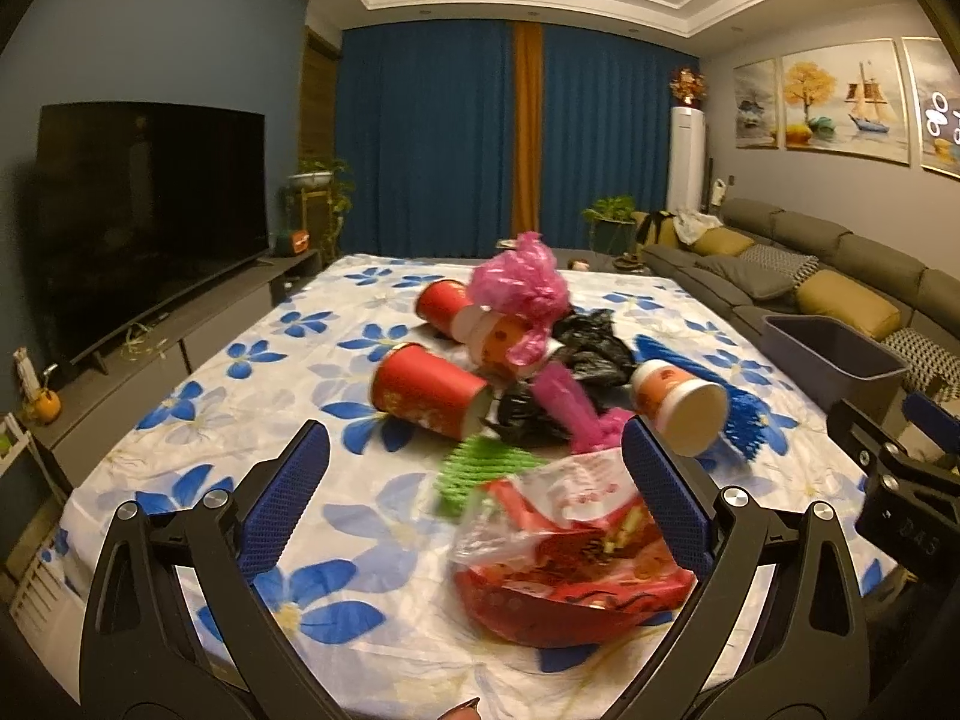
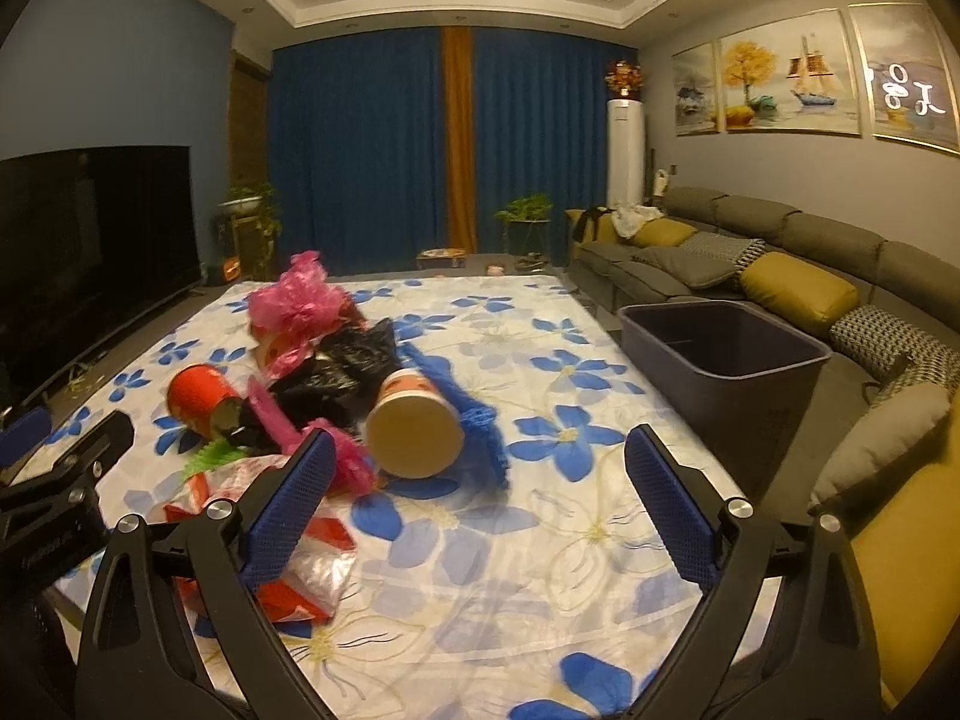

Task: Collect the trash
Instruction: 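Grasp the red-and-white snack bag with the right tool while the left tool grasps the green foam net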

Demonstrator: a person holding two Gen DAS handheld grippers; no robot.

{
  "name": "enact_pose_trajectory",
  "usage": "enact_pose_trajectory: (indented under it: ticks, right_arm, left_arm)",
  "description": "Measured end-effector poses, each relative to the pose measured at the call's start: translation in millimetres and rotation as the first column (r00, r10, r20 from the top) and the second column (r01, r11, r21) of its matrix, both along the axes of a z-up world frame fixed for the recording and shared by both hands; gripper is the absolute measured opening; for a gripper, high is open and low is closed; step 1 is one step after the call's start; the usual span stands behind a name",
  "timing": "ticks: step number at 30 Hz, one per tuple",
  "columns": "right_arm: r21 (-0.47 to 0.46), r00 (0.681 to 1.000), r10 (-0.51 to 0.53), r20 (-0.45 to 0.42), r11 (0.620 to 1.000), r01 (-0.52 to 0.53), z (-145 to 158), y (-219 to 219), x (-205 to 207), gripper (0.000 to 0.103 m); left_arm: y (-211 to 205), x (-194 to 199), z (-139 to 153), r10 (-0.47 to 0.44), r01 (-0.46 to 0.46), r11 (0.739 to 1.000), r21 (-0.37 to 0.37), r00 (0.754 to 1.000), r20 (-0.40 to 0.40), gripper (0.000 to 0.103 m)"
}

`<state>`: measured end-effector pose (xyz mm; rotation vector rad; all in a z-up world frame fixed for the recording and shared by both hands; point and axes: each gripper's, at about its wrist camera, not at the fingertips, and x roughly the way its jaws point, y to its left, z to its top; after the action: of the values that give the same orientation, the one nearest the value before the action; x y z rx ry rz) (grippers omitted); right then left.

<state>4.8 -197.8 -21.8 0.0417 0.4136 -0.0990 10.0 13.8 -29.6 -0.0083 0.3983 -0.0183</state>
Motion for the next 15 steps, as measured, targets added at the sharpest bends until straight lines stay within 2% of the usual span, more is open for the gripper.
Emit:
enact_pose_trajectory:
  ticks: [3,6,7,12,15]
  right_arm:
    - [0.005,0.998,0.054,-0.013,0.999,-0.054,-4,13,3,0.089]
    - [0.013,0.991,0.127,-0.042,0.992,-0.127,-11,30,9,0.078]
    - [0.009,0.987,0.153,-0.055,0.988,-0.153,-14,38,11,0.078]
    - [0.014,0.969,0.225,-0.1,0.974,-0.225,-26,62,20,0.071]
    - [0.042,0.954,0.261,-0.145,0.965,-0.258,-37,71,31,0.063]
  left_arm:
    - [12,2,-1,0.038,-0.038,0.999,-0.007,0.999,-0.002,0.096]
    - [24,3,-2,0.07,-0.07,0.998,-0.01,0.998,-0.001,0.096]
    - [27,3,-3,0.083,-0.083,0.997,-0.011,0.997,0.001,0.095]
    - [43,3,-7,0.117,-0.117,0.993,-0.012,0.993,0.014,0.095]
    - [50,5,-10,0.122,-0.122,0.992,-0.024,0.992,0.003,0.094]
